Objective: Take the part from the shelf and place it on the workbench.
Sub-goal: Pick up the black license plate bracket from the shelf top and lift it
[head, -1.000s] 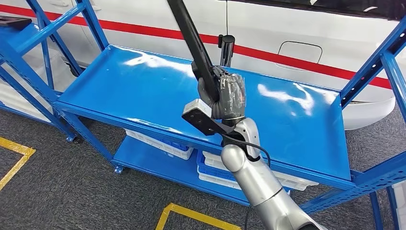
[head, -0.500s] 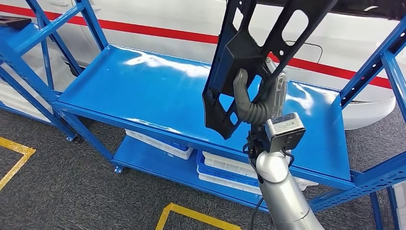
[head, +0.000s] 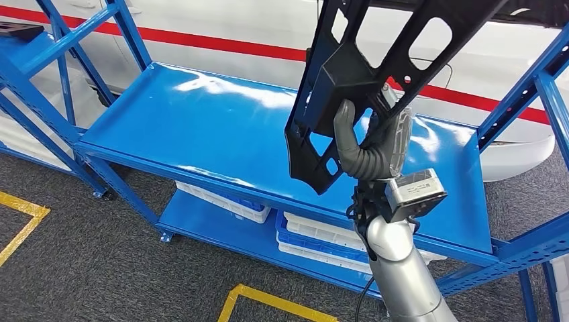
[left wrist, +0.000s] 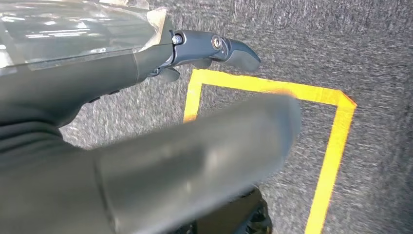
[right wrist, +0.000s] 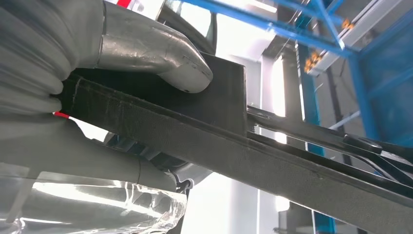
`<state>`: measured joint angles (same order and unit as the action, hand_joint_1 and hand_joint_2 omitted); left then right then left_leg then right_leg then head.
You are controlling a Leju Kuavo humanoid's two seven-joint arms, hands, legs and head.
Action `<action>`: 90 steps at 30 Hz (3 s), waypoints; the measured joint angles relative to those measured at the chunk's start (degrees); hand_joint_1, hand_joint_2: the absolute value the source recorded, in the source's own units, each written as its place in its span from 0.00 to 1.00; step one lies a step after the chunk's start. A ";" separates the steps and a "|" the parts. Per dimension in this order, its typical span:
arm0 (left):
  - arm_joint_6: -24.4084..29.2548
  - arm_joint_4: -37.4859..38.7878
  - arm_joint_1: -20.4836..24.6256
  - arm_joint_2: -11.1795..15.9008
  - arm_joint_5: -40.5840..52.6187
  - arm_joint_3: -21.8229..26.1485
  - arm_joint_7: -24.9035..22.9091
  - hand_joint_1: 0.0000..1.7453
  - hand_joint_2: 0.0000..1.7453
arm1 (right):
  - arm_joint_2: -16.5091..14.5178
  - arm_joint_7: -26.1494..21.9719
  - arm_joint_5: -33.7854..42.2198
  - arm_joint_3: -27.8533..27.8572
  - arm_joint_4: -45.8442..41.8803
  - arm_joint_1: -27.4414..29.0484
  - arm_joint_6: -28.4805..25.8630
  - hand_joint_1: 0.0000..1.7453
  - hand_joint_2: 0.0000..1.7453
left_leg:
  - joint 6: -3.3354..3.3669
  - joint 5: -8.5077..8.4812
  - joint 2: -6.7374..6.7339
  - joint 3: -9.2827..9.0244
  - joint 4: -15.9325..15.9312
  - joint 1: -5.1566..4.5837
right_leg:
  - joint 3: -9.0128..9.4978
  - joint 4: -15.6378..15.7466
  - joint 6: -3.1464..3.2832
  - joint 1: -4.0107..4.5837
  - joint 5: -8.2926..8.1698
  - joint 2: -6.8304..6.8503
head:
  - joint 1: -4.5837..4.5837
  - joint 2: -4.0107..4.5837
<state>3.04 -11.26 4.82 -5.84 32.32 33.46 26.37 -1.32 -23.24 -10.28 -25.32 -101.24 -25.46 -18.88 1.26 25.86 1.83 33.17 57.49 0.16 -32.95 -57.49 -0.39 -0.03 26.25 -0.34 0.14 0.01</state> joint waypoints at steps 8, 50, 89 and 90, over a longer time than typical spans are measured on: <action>1.80 -0.02 -0.77 0.00 -0.65 1.52 -1.05 0.00 1.00 | 0.04 -0.45 -1.94 0.70 -4.11 5.00 4.00 1.00 1.00 | 0.00 0.02 0.00 0.02 -0.01 0.00 | -0.01 0.01 0.00 0.00 0.01 0.00 | -0.01 0.01; 0.44 -0.02 -0.94 -0.08 0.43 3.19 0.30 0.00 1.00 | 2.34 -3.81 -1.19 0.47 -4.54 12.61 2.48 1.00 1.00 | -0.84 7.42 -1.51 1.31 11.70 1.12 | -3.44 -1.52 1.07 -0.41 -2.01 0.48 | -0.13 0.00; -0.58 -0.42 0.20 -0.73 2.09 3.81 0.78 0.00 1.00 | 0.50 -3.45 -9.64 0.81 -4.59 13.95 3.09 1.00 1.00 | 1.67 2.78 -2.08 -5.49 -2.91 0.19 | -3.37 -2.26 -0.28 -0.06 -1.17 0.97 | 0.06 0.01; -0.58 -0.43 0.20 -0.74 2.09 3.83 0.79 0.00 1.00 | 0.52 -3.45 -9.65 0.83 -4.59 14.01 3.10 1.00 1.00 | 1.94 2.25 -2.19 -4.95 -3.00 0.25 | -4.83 -5.58 -0.03 -0.13 0.81 0.85 | 0.11 0.01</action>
<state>2.46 -11.69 5.02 -6.58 34.40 37.29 27.16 -0.80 -26.69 -19.93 -24.49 -105.83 -11.45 -15.78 3.20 28.11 -0.36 28.21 54.49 0.41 -37.78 -63.06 -0.42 -0.16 27.06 0.50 0.25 0.02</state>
